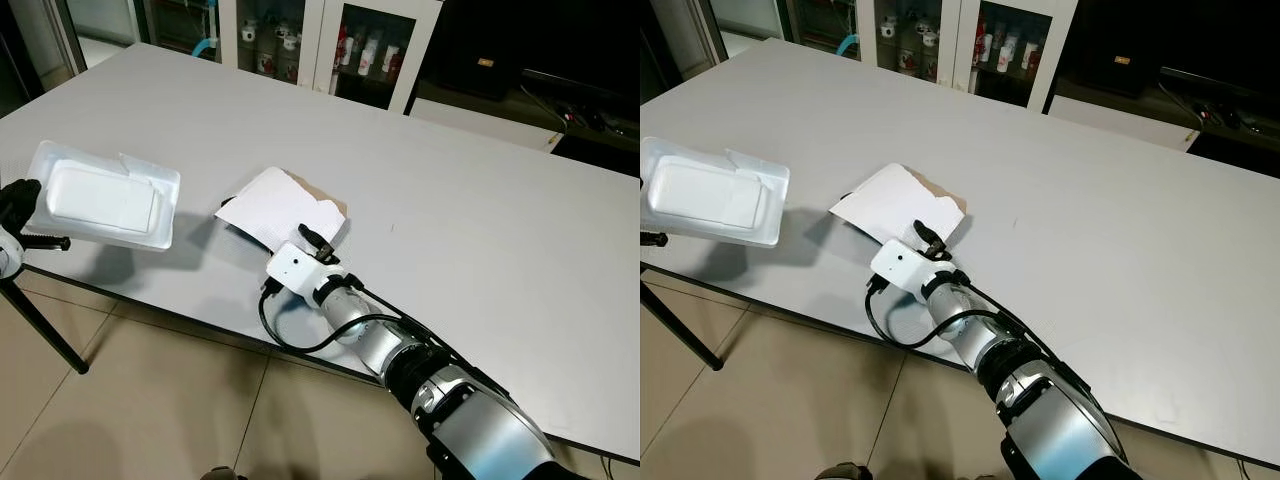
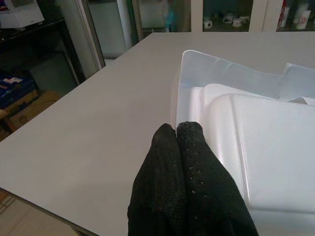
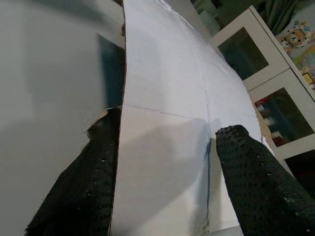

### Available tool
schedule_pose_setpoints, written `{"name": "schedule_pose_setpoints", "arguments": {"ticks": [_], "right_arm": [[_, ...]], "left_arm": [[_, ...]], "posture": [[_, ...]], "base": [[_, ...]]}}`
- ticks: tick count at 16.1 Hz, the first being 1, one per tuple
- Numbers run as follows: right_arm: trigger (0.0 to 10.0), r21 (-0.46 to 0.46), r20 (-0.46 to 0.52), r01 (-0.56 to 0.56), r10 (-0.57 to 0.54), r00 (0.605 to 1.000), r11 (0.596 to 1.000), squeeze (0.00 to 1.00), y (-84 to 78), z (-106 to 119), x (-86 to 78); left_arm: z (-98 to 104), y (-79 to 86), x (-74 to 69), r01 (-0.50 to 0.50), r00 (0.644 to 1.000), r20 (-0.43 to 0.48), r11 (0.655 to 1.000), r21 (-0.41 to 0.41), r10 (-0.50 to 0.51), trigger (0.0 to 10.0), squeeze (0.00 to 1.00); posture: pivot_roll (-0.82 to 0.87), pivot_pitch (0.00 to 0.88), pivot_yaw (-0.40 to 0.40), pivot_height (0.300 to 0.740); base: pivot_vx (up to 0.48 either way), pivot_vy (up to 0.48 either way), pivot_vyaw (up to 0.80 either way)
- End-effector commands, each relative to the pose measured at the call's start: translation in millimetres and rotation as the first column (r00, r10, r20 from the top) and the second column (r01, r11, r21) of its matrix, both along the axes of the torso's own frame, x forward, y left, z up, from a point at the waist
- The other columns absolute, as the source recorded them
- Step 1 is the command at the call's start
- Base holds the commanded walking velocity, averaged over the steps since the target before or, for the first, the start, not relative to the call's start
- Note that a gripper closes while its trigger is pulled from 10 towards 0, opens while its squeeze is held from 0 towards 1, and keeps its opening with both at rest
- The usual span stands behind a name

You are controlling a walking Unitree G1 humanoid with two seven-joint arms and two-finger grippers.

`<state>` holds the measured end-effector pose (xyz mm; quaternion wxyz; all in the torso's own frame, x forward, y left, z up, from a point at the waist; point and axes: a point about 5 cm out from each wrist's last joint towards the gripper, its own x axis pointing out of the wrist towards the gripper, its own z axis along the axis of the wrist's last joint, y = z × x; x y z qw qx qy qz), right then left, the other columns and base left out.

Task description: Picking trash to rubbish bin

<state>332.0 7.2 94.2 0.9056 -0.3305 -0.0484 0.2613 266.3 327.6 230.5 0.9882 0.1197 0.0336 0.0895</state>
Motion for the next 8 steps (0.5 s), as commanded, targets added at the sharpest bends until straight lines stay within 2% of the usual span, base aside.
{"name": "schedule_pose_setpoints", "arguments": {"ticks": [1,5,8], "right_arm": [[0.0,0.038,0.031,-0.003,0.001,1.0,0.999,0.0,8.1,11.4,2.7],[0.0,0.081,0.065,0.035,-0.041,0.997,0.996,0.0,0.8,17.7,8.0],[0.0,0.171,0.095,0.122,-0.14,0.986,0.978,0.0,-19.8,28.6,19.3]], "left_arm": [[-1.7,-7.7,0.4,0.02,1.0,0.008,1.0,0.006,-0.02,0.0,0.0],[-10.2,-16.6,-3.4,0.03,0.998,0.048,0.999,-0.034,-0.028,0.0,0.0],[-15.6,-31.1,-6.4,0.05,0.996,0.082,0.997,-0.055,-0.045,0.0,0.0]], "posture": [[0.1,0.067,-0.108,0.74],[0.1,0.065,-0.104,0.74],[0.1,0.062,-0.095,0.74]], "base": [[0.0,0.0,0.0],[0.0,0.0,0.0],[0.0,0.0,0.0]]}}
